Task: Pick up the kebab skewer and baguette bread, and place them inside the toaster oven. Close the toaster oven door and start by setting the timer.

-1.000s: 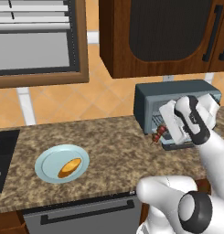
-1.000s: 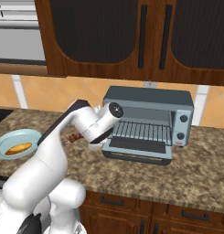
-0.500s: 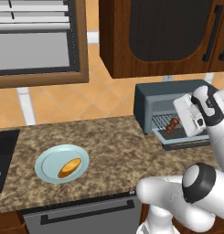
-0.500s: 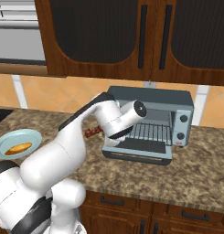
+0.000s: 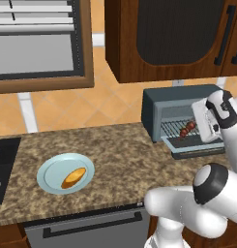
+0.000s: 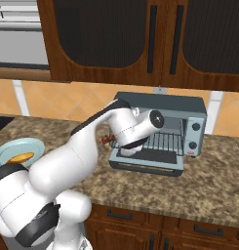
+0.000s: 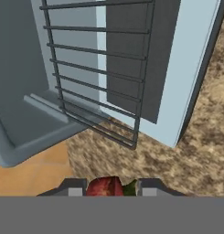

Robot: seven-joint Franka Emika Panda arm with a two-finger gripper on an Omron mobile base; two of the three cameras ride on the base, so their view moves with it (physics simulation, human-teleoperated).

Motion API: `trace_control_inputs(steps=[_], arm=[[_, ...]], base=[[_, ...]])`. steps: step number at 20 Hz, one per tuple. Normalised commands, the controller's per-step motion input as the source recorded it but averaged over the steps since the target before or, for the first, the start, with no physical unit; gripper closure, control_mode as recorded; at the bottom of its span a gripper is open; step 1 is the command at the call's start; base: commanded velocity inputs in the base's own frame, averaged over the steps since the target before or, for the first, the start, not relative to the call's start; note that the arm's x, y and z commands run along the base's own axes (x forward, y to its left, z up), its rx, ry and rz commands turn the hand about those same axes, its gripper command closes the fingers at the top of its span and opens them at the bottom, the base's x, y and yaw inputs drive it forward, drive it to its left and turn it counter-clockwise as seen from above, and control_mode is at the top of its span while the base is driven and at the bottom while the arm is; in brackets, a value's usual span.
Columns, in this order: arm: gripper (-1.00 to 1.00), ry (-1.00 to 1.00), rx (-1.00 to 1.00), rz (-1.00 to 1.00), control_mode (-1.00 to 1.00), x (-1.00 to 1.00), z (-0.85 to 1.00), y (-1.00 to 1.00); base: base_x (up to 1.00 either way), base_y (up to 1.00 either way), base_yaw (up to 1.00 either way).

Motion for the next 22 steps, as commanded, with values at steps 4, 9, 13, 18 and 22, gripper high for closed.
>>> trace_control_inputs(steps=[4,9,13,18,22], arm=[[1.0,-0.05,-0.06,-0.17,-1.0,0.19,-0.17,-0.02],[1.0,-0.1,-0.1,-0.04,-1.0,0.19,-0.07,-0.17],[1.0,-0.05,-0.03,0.0,-1.0,0.19,0.0,-0.42],[1.0,-0.01,-0.03,0.0,-1.0,0.09,-0.02,-0.29],[1.0,0.0,-0.05,-0.03,-1.0,0.24,0.0,-0.04]], base=[[0.0,0.0,0.0],[0.0,0.0,0.0],[0.0,0.0,0.0],[0.0,0.0,0.0],[0.0,0.0,0.0]])
